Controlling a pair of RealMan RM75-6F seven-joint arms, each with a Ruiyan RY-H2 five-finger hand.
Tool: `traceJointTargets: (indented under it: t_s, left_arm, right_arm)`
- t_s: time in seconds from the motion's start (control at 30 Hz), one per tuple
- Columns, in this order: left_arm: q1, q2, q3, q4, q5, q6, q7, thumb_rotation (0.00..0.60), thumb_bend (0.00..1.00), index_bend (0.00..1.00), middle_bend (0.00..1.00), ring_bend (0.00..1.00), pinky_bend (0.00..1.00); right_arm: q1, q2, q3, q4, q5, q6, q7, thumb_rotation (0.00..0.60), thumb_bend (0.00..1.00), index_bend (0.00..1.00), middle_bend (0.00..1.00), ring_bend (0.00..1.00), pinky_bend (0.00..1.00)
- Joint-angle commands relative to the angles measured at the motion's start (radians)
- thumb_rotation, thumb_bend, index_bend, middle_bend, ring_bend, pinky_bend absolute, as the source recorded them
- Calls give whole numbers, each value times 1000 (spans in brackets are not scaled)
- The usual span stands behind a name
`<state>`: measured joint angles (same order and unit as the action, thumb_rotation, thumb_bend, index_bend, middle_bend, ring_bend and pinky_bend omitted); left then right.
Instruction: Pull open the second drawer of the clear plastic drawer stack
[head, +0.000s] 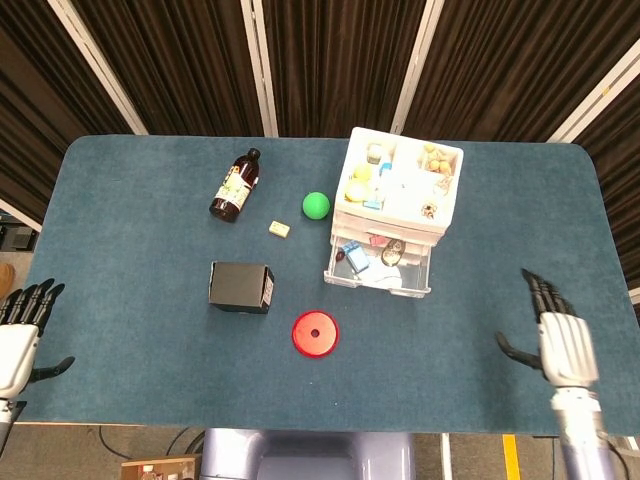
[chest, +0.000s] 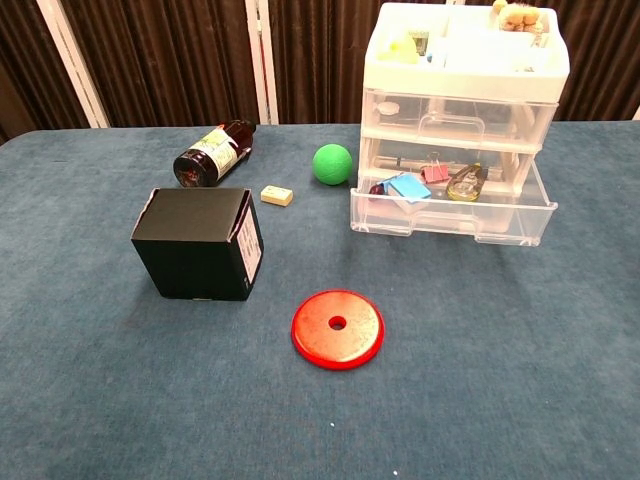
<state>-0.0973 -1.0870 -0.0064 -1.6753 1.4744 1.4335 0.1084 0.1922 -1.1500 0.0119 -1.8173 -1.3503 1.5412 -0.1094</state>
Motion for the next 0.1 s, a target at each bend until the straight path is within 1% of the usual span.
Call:
traceJointTargets:
  t_s: [0.03,0.1]
  left_arm:
    - [2,-5,-3,6,-2,6,19,600,34,9,0,0,7]
    - [2,-7,-6,10,-1,11,21,600,33,6,0,0,3]
  right_arm:
    - [-55,18,-37,99,-89,75,-27,600,205,0,0,0,18]
    - [-67,8,-36,135,-108,96,-35,600,180,0,0,0,9]
